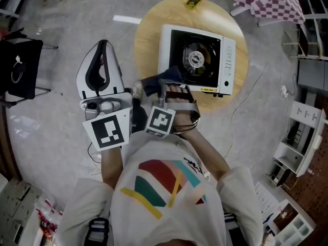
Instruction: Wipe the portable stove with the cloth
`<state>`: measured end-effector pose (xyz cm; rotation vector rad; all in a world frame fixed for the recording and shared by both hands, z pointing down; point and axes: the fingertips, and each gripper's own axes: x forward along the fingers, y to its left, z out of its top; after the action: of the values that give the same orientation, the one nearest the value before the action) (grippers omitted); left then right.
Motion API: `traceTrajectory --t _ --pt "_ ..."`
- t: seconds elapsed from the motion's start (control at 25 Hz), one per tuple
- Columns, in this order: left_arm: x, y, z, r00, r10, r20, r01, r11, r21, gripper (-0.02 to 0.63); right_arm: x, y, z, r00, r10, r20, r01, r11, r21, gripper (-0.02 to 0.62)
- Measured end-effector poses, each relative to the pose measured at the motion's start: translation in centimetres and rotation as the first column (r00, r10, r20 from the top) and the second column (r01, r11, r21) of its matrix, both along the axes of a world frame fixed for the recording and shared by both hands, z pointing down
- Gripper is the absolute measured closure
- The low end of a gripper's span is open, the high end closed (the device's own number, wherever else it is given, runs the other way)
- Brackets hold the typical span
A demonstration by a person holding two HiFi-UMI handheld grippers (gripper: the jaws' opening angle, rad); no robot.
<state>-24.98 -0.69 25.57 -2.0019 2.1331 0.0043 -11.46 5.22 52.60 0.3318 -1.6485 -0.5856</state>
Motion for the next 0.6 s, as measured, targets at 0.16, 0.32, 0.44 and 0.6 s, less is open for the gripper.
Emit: traceTrajectory --t 0.16,0.32,0.44,0.6 --pt "1.1 0.9 0.3 1.000 -0.031 -0.001 0.031 1.000 -0.003 0.598 0.2 1.9 0.1 0.997 -0.080 0.018 0.080 0.997 -0.013 0.563" --pt "2.0 2.1 0.9 0.998 -0.065 -0.002 0.065 0.998 -0.012 0.598 0.8 3.0 0.6 0.991 -0.135 0.019 0.135 0.991 -0.009 0.563" --pt "2.6 3.0 1.2 0.996 -0.090 -0.005 0.090 0.996 -0.014 0.598 1.1 3.8 0.7 0.985 -0.170 0.033 0.170 0.985 -0.014 0.563" --pt "3.6 4.0 1.1 0.993 -0.116 -0.001 0.116 0.993 -0.006 0.598 2.0 5.1 0.7 0.982 -0.175 0.065 0.178 0.982 -0.054 0.563"
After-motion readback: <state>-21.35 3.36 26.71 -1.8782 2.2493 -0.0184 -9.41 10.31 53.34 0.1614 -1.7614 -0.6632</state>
